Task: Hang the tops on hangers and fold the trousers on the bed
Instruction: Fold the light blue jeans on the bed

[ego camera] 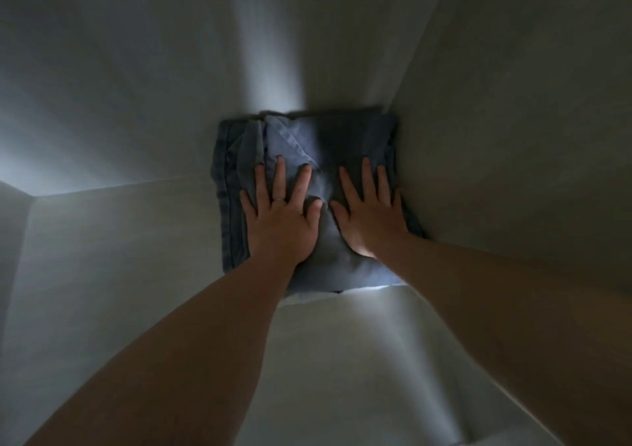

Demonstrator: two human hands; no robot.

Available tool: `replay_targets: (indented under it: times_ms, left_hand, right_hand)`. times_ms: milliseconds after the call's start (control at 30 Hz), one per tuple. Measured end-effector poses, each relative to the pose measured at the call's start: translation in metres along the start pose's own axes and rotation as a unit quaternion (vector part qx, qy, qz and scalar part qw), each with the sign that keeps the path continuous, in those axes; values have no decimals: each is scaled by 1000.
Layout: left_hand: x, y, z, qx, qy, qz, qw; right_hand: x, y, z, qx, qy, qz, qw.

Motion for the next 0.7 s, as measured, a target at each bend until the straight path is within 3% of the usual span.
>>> replay_targets:
  times_ms: [167, 367, 467, 533, 600, 700]
  left_hand:
    - [10, 1, -23, -17, -79, 4, 997]
    - [4, -4, -148, 13, -169, 37, 985]
    - [10, 1, -199, 30, -259, -1, 965]
    - [22, 2, -230, 59, -298, -46, 952]
    - [42, 4, -257, 80, -282, -85, 952]
    - [81, 12, -297, 92, -198, -139, 966]
  right_hand:
    - [1, 3, -38, 17, -48, -11, 999]
    - [-28, 16, -160, 22, -146, -36, 988]
    - [-33, 18, -210, 4, -248, 30, 968]
    - [-28, 15, -242, -6, -274, 90, 958]
    - [-17, 7, -270, 18, -255, 109, 961]
    - [11, -3, -311, 74, -200, 91, 973]
Point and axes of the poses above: each hand's wrist, its own z-axis towards the middle knuckle, its own x-axis out of the back of the hand, y = z × x, the point moved 8 cm from there along z, towards the middle knuckle, and after that the axes turned 1 degree about -y, right-handed, at the moved point
